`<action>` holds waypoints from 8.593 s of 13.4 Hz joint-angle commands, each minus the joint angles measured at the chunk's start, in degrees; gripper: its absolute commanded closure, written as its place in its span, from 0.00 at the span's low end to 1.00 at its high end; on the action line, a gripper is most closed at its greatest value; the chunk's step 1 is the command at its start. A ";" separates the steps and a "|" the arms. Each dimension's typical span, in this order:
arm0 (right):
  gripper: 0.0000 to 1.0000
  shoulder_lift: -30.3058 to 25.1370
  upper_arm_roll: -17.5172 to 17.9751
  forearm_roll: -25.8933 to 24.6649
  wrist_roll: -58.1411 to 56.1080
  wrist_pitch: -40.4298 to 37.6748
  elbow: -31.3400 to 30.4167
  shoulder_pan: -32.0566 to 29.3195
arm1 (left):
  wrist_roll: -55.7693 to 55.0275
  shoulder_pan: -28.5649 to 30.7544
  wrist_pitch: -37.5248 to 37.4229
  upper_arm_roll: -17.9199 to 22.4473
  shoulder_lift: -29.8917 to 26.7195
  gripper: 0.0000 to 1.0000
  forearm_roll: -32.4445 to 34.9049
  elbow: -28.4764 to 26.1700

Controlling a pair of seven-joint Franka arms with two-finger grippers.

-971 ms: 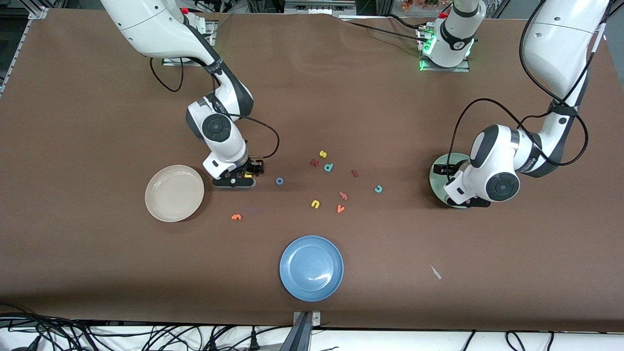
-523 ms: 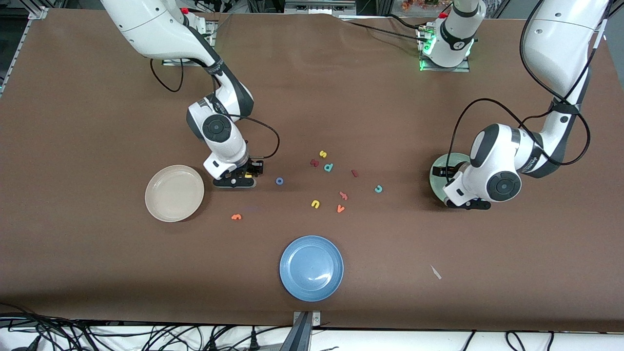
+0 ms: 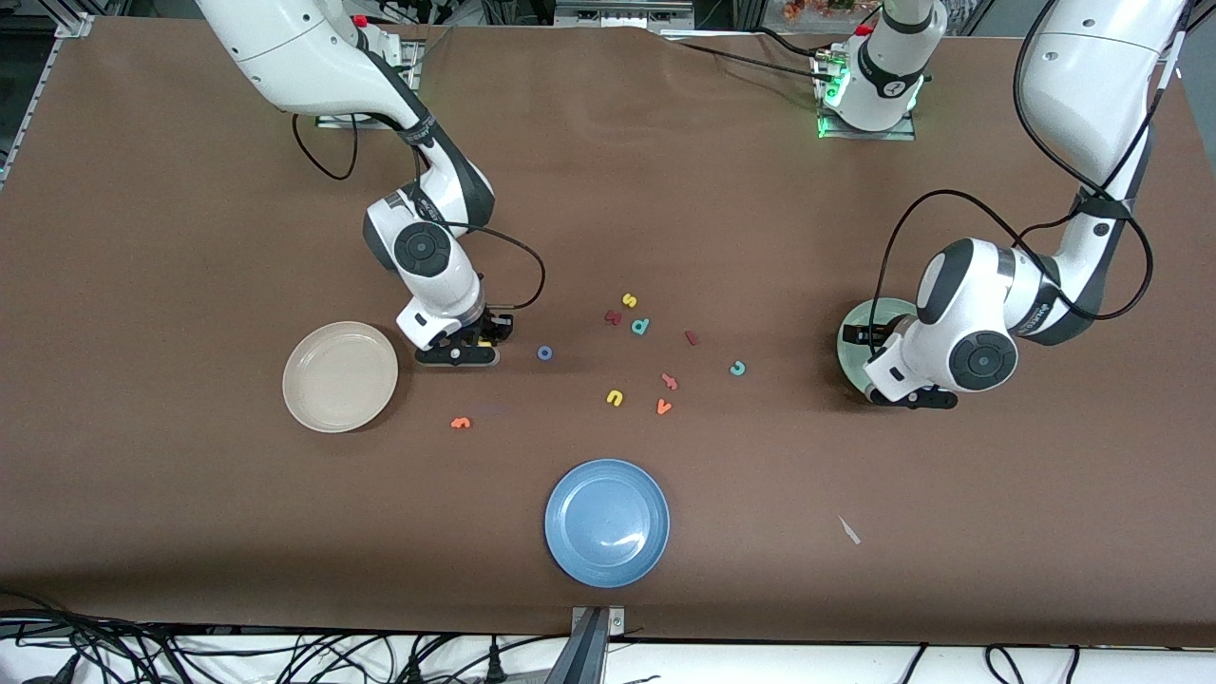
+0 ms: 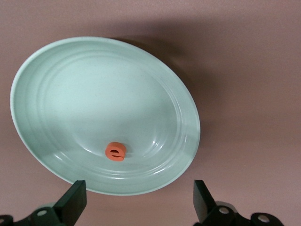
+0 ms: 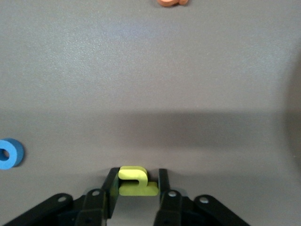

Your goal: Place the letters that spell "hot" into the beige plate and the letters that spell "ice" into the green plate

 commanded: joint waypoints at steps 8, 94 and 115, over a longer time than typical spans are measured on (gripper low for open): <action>0.82 -10.27 1.08 -0.97 -9.67 -10.85 -0.71 -8.16 | -13.69 -0.29 -6.90 -8.03 -2.94 0.00 -5.78 8.99; 0.58 13.62 1.96 -6.06 8.84 -1.64 22.58 -7.74 | -71.98 -8.45 27.91 -17.29 12.27 0.21 11.88 -1.11; 0.47 10.10 4.42 -6.50 15.19 -1.90 15.72 -7.74 | -37.42 19.08 -1.06 -33.25 5.33 1.00 8.54 0.91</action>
